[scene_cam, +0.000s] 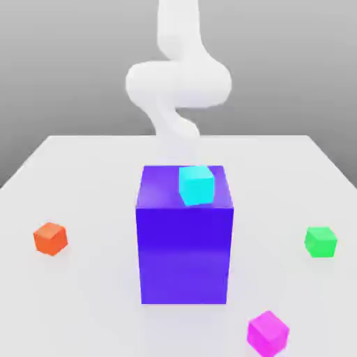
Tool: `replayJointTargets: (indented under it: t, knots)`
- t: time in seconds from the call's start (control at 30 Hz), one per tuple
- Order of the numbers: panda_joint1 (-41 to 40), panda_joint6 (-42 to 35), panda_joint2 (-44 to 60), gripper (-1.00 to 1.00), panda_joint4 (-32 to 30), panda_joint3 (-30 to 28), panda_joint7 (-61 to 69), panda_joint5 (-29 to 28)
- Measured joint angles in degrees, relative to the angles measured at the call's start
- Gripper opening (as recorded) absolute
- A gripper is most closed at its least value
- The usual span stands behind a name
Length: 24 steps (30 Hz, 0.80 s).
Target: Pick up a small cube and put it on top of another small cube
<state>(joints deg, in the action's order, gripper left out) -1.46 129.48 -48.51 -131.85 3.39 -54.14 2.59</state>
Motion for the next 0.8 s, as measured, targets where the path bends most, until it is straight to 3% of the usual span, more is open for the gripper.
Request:
replayJointTargets:
  t: [0.4, 0.8]
  knots:
    - [-6.73, -6.48, -7.15, 0.00, -1.34, 19.28, -40.97, 11.68]
    - [-19.09, -3.27, -0.87, 0.00, -3.70, 43.99, -79.38, 23.01]
